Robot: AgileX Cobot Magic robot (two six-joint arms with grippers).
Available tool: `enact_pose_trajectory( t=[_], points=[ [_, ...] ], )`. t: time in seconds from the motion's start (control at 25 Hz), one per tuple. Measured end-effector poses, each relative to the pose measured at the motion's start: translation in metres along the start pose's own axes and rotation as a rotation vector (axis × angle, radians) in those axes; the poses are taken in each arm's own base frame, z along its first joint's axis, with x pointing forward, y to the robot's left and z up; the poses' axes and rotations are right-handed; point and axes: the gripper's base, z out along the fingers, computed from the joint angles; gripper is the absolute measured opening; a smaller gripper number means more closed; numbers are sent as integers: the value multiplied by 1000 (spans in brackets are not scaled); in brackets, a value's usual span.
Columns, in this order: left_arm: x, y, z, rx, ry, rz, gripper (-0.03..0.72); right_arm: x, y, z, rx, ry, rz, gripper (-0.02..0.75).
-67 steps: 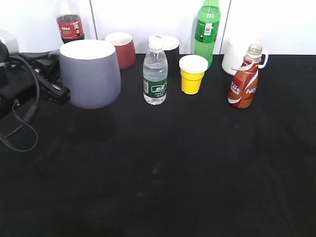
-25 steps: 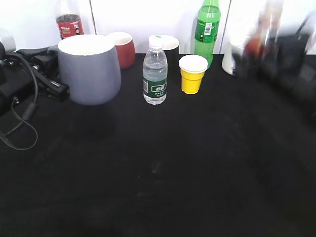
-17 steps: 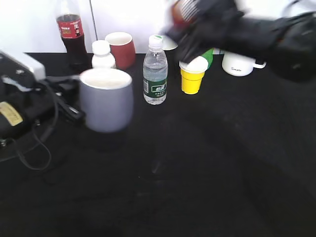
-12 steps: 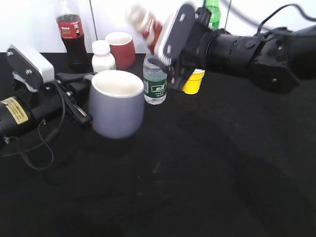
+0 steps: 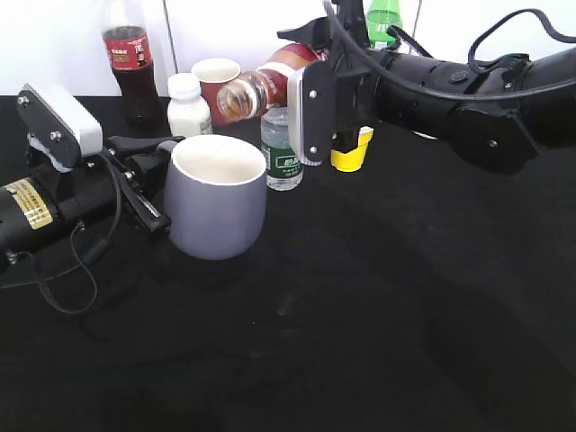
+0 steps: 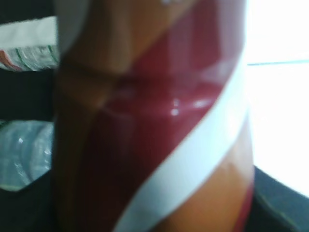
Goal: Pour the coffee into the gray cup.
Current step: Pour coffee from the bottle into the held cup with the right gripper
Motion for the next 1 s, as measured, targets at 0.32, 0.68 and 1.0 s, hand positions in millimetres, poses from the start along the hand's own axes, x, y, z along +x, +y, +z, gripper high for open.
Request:
enact_pose_trajectory(
  t=[0.32,0.68,1.0],
  points=[
    [0,0,0,0,0,0,38,2,-5,0,57,23,-106,505],
    [0,0,0,1,1,1,38,2,-8,0,84,23,-142,505],
    [0,0,0,4,2,3,38,2,-9,0,90,26,-142,505]
  ],
)
